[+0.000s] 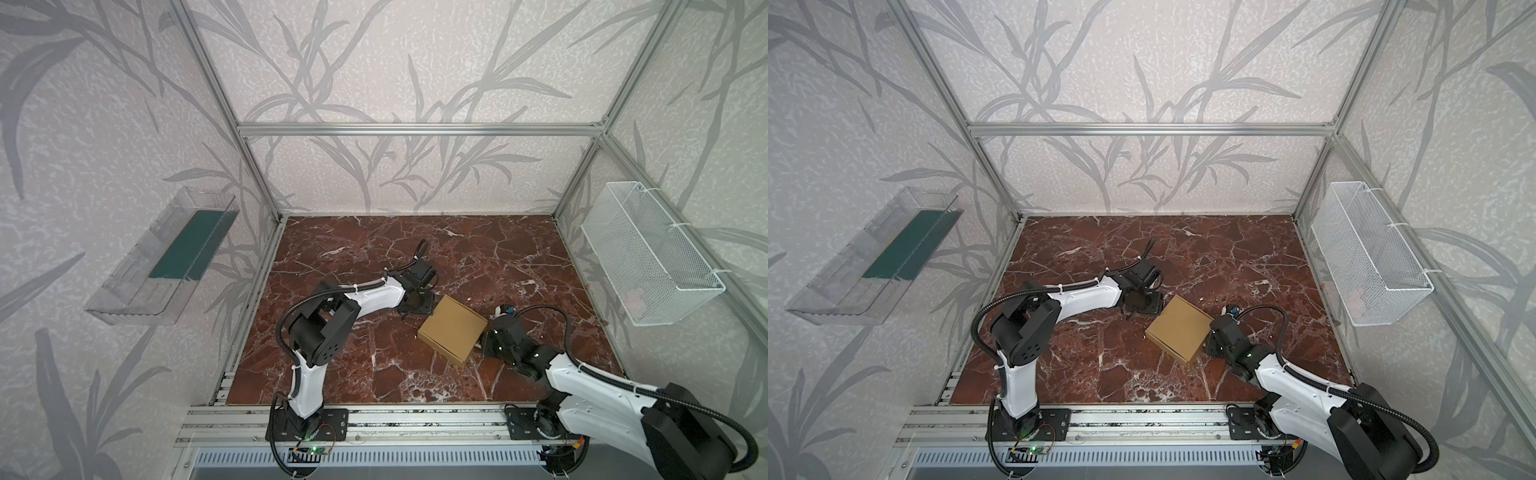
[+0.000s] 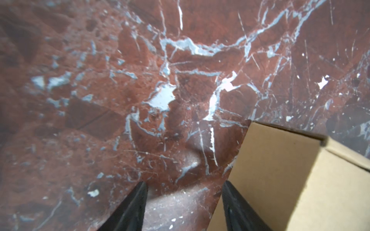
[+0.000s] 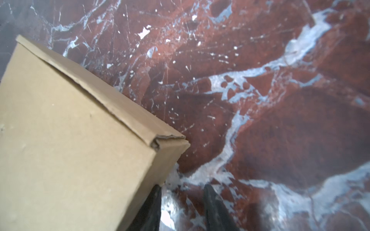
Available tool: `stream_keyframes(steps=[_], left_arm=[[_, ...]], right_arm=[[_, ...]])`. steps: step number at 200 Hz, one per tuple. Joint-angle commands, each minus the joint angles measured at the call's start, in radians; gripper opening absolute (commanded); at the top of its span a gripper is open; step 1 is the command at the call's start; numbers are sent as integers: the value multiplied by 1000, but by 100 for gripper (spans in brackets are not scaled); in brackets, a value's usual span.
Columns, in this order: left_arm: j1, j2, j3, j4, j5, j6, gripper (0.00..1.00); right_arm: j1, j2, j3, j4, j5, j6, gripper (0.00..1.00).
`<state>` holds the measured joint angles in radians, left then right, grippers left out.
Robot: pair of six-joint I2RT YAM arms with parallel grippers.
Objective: Assemble paper box
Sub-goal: Fold and tuck the lid into the gap.
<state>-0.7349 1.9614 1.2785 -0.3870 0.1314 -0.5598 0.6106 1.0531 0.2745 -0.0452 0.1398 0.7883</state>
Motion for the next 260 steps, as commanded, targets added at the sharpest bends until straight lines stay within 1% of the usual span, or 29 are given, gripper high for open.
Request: stream_keyframes(steps=[1, 15, 29, 44, 64, 77, 98, 125, 127, 129, 131, 137, 141, 152, 163, 175, 188, 198, 204, 209, 221, 234, 249, 260], left_arm=[[-46, 55, -12, 28, 93, -17, 62], [-44, 46, -12, 16, 74, -9, 62], [-30, 28, -15, -8, 33, 7, 63], [-3, 2, -26, -26, -15, 24, 65], [43, -30, -46, -11, -15, 33, 69], [68, -49, -52, -5, -20, 41, 78], [86, -114, -76, 29, -37, 58, 99], [89, -269, -150, 109, -123, 69, 99], [89, -280, -156, 114, -128, 69, 99], [89, -293, -163, 121, -137, 69, 99], [89, -305, -169, 127, -144, 71, 99], [91, -336, -187, 138, -164, 76, 99], [91, -362, -199, 143, -177, 81, 99], [91, -425, -229, 150, -214, 97, 99], [92, -490, -256, 136, -283, 104, 99], [95, -564, -292, 110, -381, 120, 99], [104, -661, -365, 131, -505, 154, 99], [115, -739, -434, 172, -619, 174, 99], [126, -787, -476, 211, -655, 199, 99], [136, -818, -512, 250, -675, 243, 99], [159, -876, -580, 320, -750, 300, 99], [218, -917, -628, 346, -786, 296, 99], [312, -968, -670, 353, -795, 258, 99], [379, -1009, -717, 405, -787, 274, 99]], right_arm=[[34, 36, 24, 153, -193, -16, 39], [34, 11, 22, 121, -171, -9, 39], [34, -37, 28, 12, -125, 3, 40], [34, -113, 33, -121, -64, 8, 45], [33, -228, 33, -247, -8, -9, 53], [32, -300, 42, -318, 10, -18, 58], [32, -387, 80, -406, 10, -43, 71], [32, -439, 182, -508, 67, -118, 87], [32, -441, 191, -513, 71, -124, 89], [32, -442, 198, -517, 75, -133, 96], [30, -442, 206, -522, 78, -139, 100], [29, -444, 229, -533, 89, -143, 99], [25, -443, 244, -541, 96, -179, 99], [14, -435, 282, -561, 121, -212, 99], [-7, -432, 313, -572, 143, -249, 99], [-31, -437, 336, -558, 168, -294, 99], [-50, -454, 335, -501, 223, -363, 99], [-62, -462, 326, -446, 279, -420, 99], [-71, -466, 311, -390, 319, -463, 99], [-81, -466, 287, -329, 344, -510, 99], [-140, -457, 240, -218, 328, -529, 99], [-197, -423, 187, -76, 300, -567, 99], [-226, -349, 140, 74, 385, -666, 99], [-268, -280, 146, 106, 404, -641, 99]])
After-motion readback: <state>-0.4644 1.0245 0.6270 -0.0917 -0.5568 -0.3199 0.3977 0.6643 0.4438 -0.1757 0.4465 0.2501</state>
